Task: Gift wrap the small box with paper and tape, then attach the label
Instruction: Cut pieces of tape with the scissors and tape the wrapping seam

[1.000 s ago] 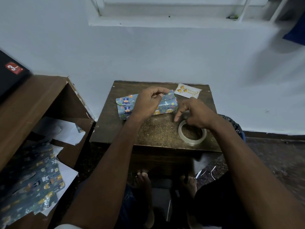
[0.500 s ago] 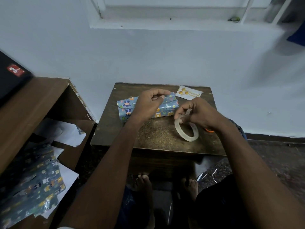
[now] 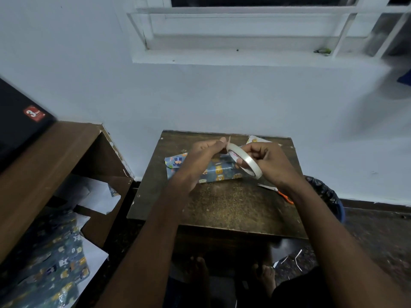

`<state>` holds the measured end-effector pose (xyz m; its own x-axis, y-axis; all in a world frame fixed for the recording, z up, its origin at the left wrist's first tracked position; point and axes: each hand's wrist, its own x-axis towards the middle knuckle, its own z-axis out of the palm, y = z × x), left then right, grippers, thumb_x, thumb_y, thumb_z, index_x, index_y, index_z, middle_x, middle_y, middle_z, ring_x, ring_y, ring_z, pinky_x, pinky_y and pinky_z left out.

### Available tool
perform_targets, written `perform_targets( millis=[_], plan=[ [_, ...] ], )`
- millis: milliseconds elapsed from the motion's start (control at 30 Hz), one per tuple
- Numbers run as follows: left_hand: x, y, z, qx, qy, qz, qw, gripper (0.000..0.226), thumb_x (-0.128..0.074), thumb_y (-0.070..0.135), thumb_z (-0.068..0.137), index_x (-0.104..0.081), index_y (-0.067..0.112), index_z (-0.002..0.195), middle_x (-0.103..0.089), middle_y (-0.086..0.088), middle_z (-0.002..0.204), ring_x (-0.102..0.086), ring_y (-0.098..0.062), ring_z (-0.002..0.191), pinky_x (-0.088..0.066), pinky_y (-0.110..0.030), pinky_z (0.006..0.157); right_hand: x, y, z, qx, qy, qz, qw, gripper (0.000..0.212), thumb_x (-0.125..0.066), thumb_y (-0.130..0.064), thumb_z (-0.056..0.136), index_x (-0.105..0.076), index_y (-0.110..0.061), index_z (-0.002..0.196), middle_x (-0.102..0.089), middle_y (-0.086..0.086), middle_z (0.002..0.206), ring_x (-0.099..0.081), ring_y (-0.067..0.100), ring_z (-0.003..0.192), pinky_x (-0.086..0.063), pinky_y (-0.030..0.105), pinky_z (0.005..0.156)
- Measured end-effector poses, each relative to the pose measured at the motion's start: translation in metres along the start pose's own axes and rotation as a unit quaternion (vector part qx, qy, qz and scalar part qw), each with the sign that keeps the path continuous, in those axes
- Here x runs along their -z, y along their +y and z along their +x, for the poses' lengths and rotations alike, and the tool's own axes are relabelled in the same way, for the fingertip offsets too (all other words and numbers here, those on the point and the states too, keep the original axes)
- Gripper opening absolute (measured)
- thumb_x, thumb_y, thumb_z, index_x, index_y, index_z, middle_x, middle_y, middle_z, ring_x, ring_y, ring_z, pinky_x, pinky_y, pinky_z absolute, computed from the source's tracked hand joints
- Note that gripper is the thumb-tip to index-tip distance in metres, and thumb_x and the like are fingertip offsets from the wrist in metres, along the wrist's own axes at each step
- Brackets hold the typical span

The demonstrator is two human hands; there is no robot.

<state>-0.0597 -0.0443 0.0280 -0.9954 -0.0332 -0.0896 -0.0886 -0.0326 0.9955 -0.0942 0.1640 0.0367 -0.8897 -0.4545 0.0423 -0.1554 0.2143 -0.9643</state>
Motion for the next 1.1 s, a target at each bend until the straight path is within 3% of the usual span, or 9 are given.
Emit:
perform_targets(
  millis=[100,233,333,400,533,667,767,933,1100],
  plan=[
    [0.003,0.004,0.000,-0.007,-0.006,-0.044,0.999,0.035,-0.059,0.035,0.106,-0.079,0.007,0.115,-0.079,-0.008,0.118,-0.073,-0.018,0.113,-0.052,-0.032,0.105,-0.003,-0.002,0.001,-0.020,-0.003,0.023,1.000,0.021,-0.073,0.002,0.091,-0.081,-0.014,0.102,-0.080,0.014,0.089,-0.075,0.021,0.082,-0.060,0.033,0.078],
    [0.007,0.002,-0.002,-0.011,-0.022,-0.088,0.996,0.046,-0.071,0.032,0.088,-0.075,-0.001,0.120,-0.078,-0.015,0.119,-0.074,-0.015,0.105,-0.057,-0.022,0.089,-0.005,-0.004,0.000,-0.079,-0.022,0.083,0.993,0.011,-0.075,-0.003,0.090,-0.081,-0.006,0.099,-0.078,0.021,0.086,-0.074,0.021,0.077,-0.056,0.030,0.072],
    [0.008,0.002,0.000,-0.001,-0.003,-0.115,0.993,0.036,-0.075,0.027,0.083,-0.079,0.003,0.110,-0.080,-0.011,0.109,-0.073,-0.014,0.101,-0.056,-0.028,0.098,-0.007,-0.007,-0.003,-0.106,-0.054,0.101,0.988,0.013,-0.070,-0.007,0.094,-0.081,-0.001,0.097,-0.075,0.030,0.088,-0.068,0.022,0.066,-0.048,0.026,0.056],
    [0.008,0.002,0.000,0.001,0.008,-0.132,0.991,0.029,-0.076,0.025,0.082,-0.081,0.005,0.102,-0.080,-0.011,0.104,-0.072,-0.016,0.099,-0.052,-0.033,0.104,-0.007,-0.010,-0.003,-0.115,-0.060,0.123,0.984,0.029,-0.064,-0.024,0.100,-0.079,0.002,0.100,-0.074,0.032,0.093,-0.070,0.030,0.072,-0.049,0.026,0.054],
    [0.004,0.001,-0.003,0.003,0.028,-0.111,0.993,0.029,-0.080,0.024,0.083,-0.081,0.004,0.103,-0.080,-0.018,0.108,-0.075,-0.023,0.099,-0.058,-0.037,0.099,-0.001,-0.014,-0.001,-0.165,-0.102,0.207,0.959,0.099,-0.032,-0.081,0.092,-0.074,0.006,0.115,-0.074,0.033,0.106,-0.075,0.038,0.086,-0.061,0.036,0.060],
    [0.002,0.000,-0.002,0.017,0.043,-0.094,0.994,0.021,-0.083,0.023,0.088,-0.083,0.005,0.100,-0.079,-0.020,0.108,-0.074,-0.033,0.104,-0.052,-0.054,0.110,-0.007,-0.017,-0.006,-0.099,-0.097,0.156,0.978,0.051,-0.058,-0.048,0.101,-0.069,-0.004,0.124,-0.075,0.029,0.103,-0.075,0.039,0.086,-0.060,0.042,0.080],
    [0.001,0.002,-0.003,0.028,0.054,-0.102,0.993,0.031,-0.087,0.032,0.081,-0.084,0.007,0.097,-0.079,-0.022,0.106,-0.073,-0.034,0.102,-0.051,-0.056,0.110,-0.018,-0.017,-0.004,-0.053,-0.008,0.165,0.985,0.028,-0.058,-0.032,0.105,-0.066,-0.007,0.116,-0.075,0.023,0.093,-0.073,0.037,0.069,-0.059,0.038,0.068],
    [0.001,0.006,-0.005,0.017,0.063,-0.141,0.988,0.014,-0.075,0.014,0.095,-0.084,0.012,0.086,-0.079,-0.010,0.100,-0.071,-0.018,0.096,-0.056,-0.033,0.099,-0.027,-0.012,0.000,-0.013,0.037,0.126,0.991,0.021,-0.054,-0.014,0.108,-0.071,-0.005,0.116,-0.068,0.017,0.095,-0.067,0.018,0.064,-0.055,0.029,0.050],
    [0.004,0.009,-0.005,0.020,0.056,-0.156,0.986,0.015,-0.073,0.013,0.097,-0.081,0.011,0.085,-0.077,-0.011,0.100,-0.073,-0.013,0.088,-0.059,-0.025,0.087,-0.025,-0.003,0.003,0.038,0.009,-0.030,0.999,0.020,-0.055,-0.011,0.107,-0.075,-0.012,0.108,-0.076,0.006,0.091,-0.071,0.020,0.077,-0.061,0.037,0.071]
  ],
)
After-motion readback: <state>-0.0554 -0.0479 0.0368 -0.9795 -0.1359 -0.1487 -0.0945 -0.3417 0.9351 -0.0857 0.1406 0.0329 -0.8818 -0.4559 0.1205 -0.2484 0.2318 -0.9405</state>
